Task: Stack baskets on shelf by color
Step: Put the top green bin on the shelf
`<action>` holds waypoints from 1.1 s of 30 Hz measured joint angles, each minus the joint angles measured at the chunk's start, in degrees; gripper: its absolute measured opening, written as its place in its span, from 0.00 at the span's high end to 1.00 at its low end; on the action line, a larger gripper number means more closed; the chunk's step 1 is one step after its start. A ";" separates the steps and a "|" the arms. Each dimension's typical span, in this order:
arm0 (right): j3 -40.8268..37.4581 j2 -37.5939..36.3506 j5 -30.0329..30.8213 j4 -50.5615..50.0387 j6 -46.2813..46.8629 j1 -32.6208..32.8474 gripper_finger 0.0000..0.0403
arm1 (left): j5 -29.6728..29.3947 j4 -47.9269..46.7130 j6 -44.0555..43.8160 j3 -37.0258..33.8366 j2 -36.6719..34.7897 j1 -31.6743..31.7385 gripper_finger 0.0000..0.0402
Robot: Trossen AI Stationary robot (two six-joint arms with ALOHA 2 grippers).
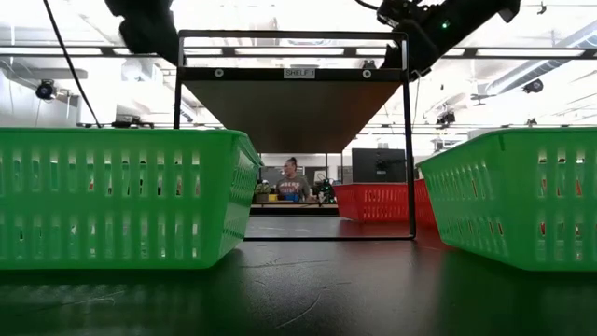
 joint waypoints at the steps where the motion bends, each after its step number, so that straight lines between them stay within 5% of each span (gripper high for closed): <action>1: 0.00 0.00 0.02 0.00 -0.07 0.18 0.98 | 1.35 0.00 -3.32 0.00 0.17 -0.61 0.99; 8: 0.00 -0.02 -0.02 -0.28 -0.59 0.78 0.98 | 20.06 -1.73 -28.80 -0.07 2.75 -1.96 0.99; 17: 0.00 -0.02 -0.03 -1.63 -1.15 0.78 0.98 | 25.36 -13.54 -54.30 0.92 10.17 -9.46 1.00; 26: 0.00 -0.02 -0.03 -1.74 -3.34 0.76 0.98 | 20.34 -17.13 -55.94 0.91 13.67 -9.82 0.99; 33: 0.00 -0.43 -0.03 -2.69 -3.63 0.76 0.98 | 19.92 -16.61 -55.53 -1.79 13.60 -10.35 0.82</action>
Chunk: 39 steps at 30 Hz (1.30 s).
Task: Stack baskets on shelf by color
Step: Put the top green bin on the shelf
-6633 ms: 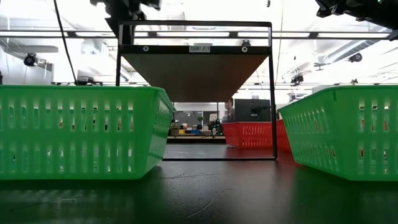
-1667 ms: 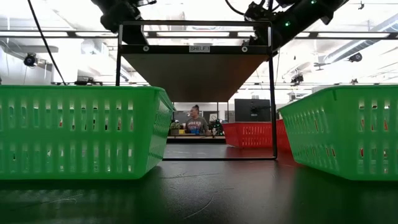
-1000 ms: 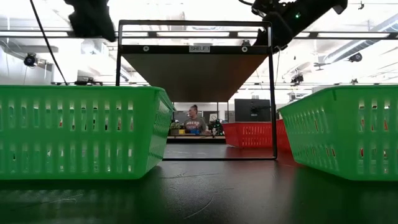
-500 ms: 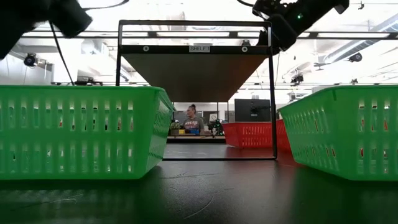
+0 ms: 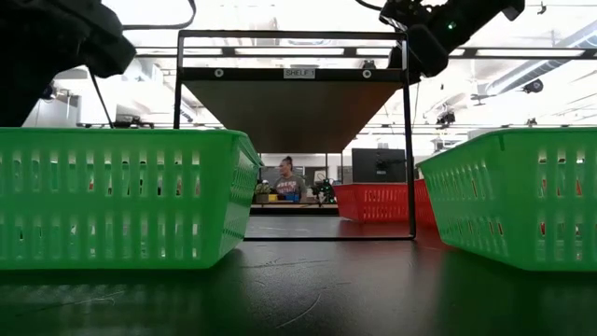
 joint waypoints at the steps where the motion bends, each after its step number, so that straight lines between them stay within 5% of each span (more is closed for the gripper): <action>1: 0.00 -0.22 -0.02 -0.26 0.12 0.00 0.98 | -0.02 1.08 -0.04 -0.44 0.00 -0.01 0.78; 9: 0.00 -0.73 -0.02 -0.37 1.06 0.00 0.98 | -1.58 9.10 -0.17 -3.24 0.07 -0.07 0.59; 27: 0.00 -0.71 -0.03 -1.29 1.69 0.00 0.98 | -2.97 15.77 -0.34 -9.53 0.48 -0.04 0.58; 32: 0.00 -0.71 -0.02 -1.57 1.69 0.00 0.98 | -2.95 15.77 -0.09 -9.53 0.50 -0.04 0.66; 39: -0.02 -0.71 -0.04 -1.64 2.07 0.00 0.98 | -2.93 15.71 0.10 -9.53 0.50 -0.04 0.90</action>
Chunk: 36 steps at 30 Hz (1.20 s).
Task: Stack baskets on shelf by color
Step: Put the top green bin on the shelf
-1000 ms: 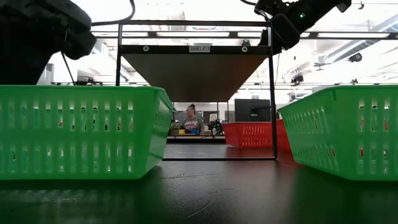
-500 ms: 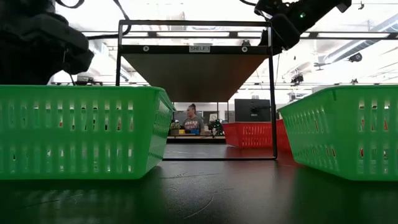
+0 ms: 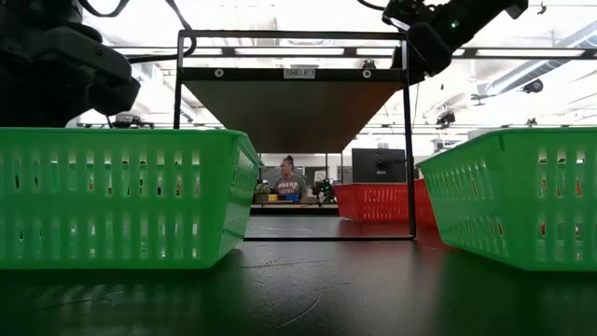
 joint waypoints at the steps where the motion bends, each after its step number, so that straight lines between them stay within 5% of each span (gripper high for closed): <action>1: 0.00 0.00 0.00 0.00 0.00 0.00 0.98 | -0.02 -0.08 0.05 0.00 0.00 0.00 0.94; 12: -0.02 0.00 0.00 -1.25 1.14 0.00 0.98 | -0.29 -11.40 4.65 3.94 -0.11 0.02 0.99; 28: -0.07 0.00 0.02 -1.22 1.11 0.00 0.98 | -8.07 -39.65 32.85 21.60 -0.22 0.11 1.00; 36: -0.09 0.00 0.02 -1.05 1.11 0.00 0.98 | -16.93 -39.91 44.25 31.50 -1.08 0.09 1.00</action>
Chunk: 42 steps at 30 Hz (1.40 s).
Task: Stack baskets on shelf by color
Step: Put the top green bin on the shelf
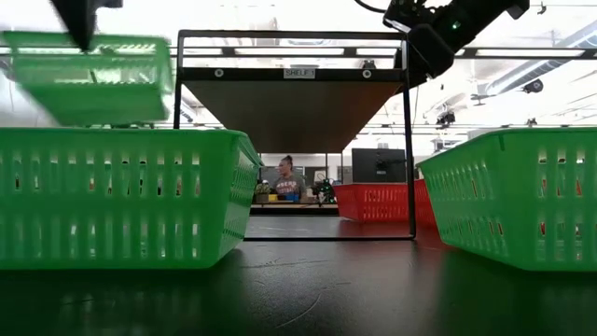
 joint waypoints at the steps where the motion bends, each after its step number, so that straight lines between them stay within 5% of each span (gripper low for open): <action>1: 0.00 0.00 0.00 0.05 0.00 0.00 0.98 | -1.67 0.10 1.48 1.26 0.16 0.01 1.00; 10: 0.00 0.02 0.00 0.35 0.42 0.00 0.98 | -10.07 -0.05 9.55 10.08 0.54 0.10 1.00; 18: 0.00 0.04 0.00 0.33 0.90 0.00 0.98 | -8.78 1.47 10.81 11.93 0.55 0.09 1.00; 31: 0.00 0.07 0.00 0.23 1.05 0.00 0.98 | -8.69 21.20 25.75 11.84 1.24 0.13 1.00; 42: 0.00 0.07 0.00 -0.23 1.49 0.00 0.98 | -8.69 21.85 29.07 11.78 8.15 1.81 1.00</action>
